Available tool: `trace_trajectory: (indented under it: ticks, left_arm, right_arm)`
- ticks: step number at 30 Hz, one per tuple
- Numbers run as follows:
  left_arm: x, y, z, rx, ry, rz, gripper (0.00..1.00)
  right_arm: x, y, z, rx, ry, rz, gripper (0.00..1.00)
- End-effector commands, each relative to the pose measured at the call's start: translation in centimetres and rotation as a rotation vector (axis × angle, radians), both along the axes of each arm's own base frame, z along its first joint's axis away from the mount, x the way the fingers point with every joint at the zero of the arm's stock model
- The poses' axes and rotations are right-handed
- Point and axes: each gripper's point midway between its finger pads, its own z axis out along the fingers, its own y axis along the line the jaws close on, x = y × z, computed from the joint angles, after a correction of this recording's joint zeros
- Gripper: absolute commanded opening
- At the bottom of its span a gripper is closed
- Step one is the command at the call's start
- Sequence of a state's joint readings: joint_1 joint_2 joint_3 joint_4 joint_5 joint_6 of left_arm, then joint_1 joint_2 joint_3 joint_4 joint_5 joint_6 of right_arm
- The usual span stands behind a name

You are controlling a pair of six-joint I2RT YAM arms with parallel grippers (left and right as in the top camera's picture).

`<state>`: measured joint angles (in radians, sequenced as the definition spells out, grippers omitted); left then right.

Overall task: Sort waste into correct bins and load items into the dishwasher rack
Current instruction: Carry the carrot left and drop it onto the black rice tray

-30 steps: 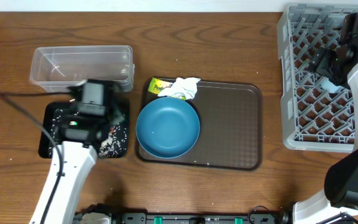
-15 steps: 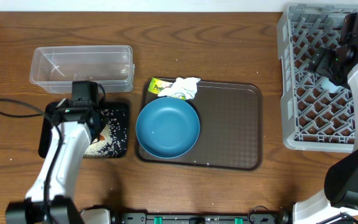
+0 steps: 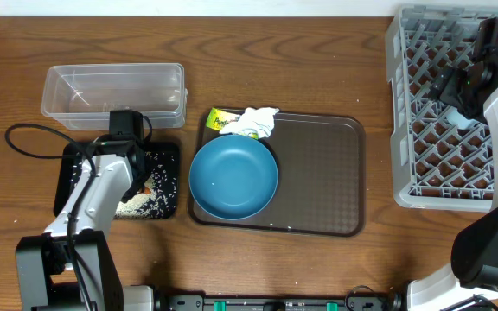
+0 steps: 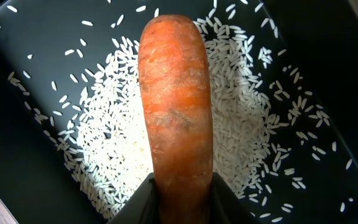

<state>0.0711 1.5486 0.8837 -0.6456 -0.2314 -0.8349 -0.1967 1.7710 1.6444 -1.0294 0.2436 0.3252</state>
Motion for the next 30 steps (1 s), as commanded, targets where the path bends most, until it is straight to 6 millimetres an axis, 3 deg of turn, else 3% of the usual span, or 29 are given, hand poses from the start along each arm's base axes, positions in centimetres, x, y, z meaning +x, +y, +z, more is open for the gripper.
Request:
trace_trajectory:
  ticks: [1,7,9,17,23,26,30]
  left_arm:
    - [0.0,0.2,0.0,0.004,-0.005,0.014,0.17]
    - [0.1,0.2,0.0,0.005,-0.013,0.014,0.17]
    - [0.4,0.3,0.1,0.006,-0.021,0.014,0.26]
    - [0.6,0.3,0.1,0.006,-0.03,0.013,0.36]
    - [0.3,0.2,0.3,0.014,-0.013,-0.033,0.38]
    - [0.1,0.2,1.6,0.021,-0.015,-0.07,0.38]
    - [-0.5,-0.1,4.7,0.01,-0.071,-0.076,0.38]
  right_arm:
    - [-0.2,-0.3,0.1,-0.017,0.008,0.002,0.99]
    - [-0.2,-0.3,0.1,-0.017,0.008,0.004,0.99]
    - [-0.2,-0.3,0.1,-0.017,0.008,0.004,0.99]
    - [-0.2,-0.3,0.1,-0.017,0.008,0.004,0.99]
    - [-0.2,-0.3,0.1,-0.017,0.008,0.004,0.99]
    - [-0.2,-0.3,0.1,-0.017,0.008,0.004,0.99]
    - [-0.2,-0.3,0.1,-0.017,0.008,0.004,0.99]
